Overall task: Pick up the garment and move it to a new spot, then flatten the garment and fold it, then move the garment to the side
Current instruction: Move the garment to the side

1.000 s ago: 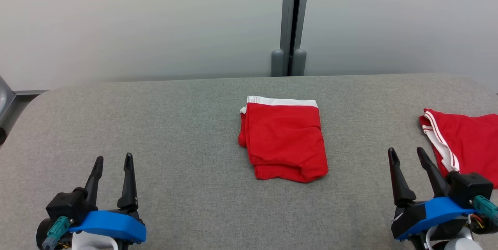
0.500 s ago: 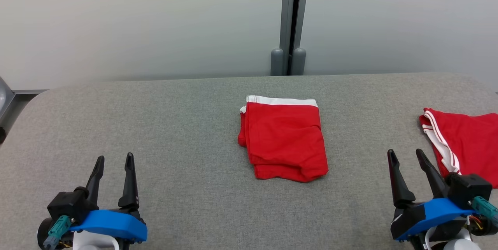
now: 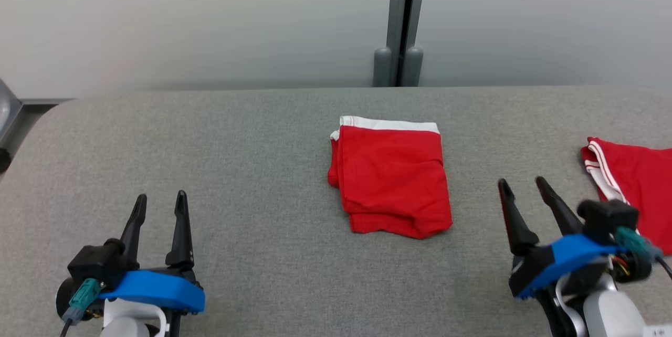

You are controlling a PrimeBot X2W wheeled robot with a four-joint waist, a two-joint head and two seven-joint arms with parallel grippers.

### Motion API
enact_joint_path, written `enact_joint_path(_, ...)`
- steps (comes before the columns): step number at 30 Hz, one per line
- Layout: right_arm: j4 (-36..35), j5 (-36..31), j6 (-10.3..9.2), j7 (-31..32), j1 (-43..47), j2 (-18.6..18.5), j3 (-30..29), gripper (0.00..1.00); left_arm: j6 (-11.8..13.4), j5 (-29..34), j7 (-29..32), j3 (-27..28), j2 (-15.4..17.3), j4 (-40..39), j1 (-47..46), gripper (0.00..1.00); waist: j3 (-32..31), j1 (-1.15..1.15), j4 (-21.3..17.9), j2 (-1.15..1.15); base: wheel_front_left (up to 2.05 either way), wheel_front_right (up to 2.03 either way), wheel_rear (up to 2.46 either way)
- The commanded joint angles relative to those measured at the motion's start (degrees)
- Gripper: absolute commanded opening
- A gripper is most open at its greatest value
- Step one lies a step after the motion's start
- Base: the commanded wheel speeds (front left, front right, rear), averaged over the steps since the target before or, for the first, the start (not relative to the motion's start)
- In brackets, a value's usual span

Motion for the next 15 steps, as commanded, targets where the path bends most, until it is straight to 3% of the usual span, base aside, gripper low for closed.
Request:
enact_joint_path(1,0.2,0.2,0.0,2.2,-2.4,-0.5,1.1,1.0,-0.1,-0.2,-0.2,-0.2,-0.1,-0.6,-1.2,1.0,1.6,0.0,1.0,0.0,0.0,0.0,0.0)
enact_joint_path(6,3.3,0.8,0.0,10.2,-9.8,-0.8,0.9,1.0,-0.1,-0.4,-0.2,-1.4,-0.5,-2.1,-3.1,1.0,5.7,0.0,3.0,0.0,0.0,0.0,0.0)
enact_joint_path(15,18.3,0.0,0.0,23.8,-23.0,0.1,-6.6,1.0,-0.1,-0.9,-0.2,-4.5,-1.6,-3.6,-7.0,1.0,10.9,0.0,8.3,0.0,0.0,0.0,0.0)
